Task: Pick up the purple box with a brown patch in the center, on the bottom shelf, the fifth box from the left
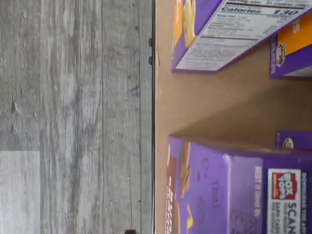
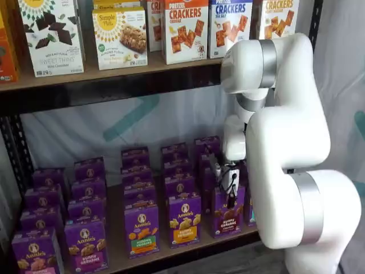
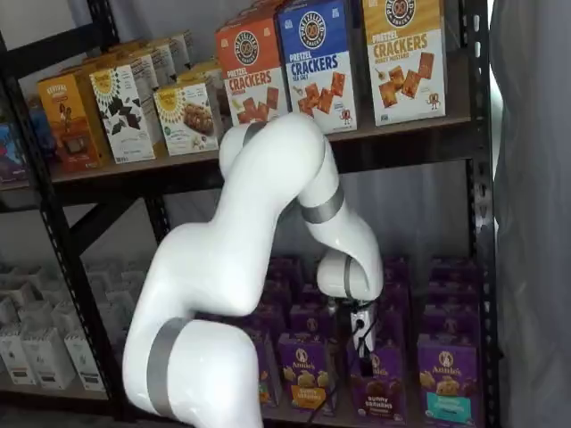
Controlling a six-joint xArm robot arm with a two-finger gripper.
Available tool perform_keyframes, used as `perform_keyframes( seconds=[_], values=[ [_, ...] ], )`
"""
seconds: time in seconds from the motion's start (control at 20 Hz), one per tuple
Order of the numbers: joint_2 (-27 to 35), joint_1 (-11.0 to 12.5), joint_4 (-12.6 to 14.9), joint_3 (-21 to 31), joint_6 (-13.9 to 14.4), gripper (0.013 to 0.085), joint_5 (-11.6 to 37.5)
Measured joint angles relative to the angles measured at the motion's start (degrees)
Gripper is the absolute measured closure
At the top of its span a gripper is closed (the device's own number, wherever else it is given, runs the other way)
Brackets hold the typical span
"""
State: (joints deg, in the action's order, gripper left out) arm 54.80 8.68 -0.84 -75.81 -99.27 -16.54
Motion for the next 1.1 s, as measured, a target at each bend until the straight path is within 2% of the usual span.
perform_keyframes(
  seconds=[0.15,0.2,0.25,0.35,0.5,0.55,1.0,1.05,1.1],
  values=[
    [0.2,-0.1,0.3,0.1,0.3,0.013,0.3],
    [0.2,-0.1,0.3,0.1,0.4,0.017,0.3],
    [0.2,-0.1,0.3,0.1,0.4,0.017,0.2],
    [0.2,-0.1,0.0,0.2,0.1,0.025,0.3],
    [0.2,-0.1,-0.2,0.2,-0.1,0.029,0.4],
    [0.3,-0.1,-0.2,0.2,-0.1,0.033,0.4],
    [0.3,-0.1,0.5,-0.1,0.6,0.033,0.1],
    [0.3,-0.1,0.6,-0.1,0.6,0.037,0.1],
    [0.3,-0.1,0.7,-0.1,0.7,0.037,0.1]
  ],
)
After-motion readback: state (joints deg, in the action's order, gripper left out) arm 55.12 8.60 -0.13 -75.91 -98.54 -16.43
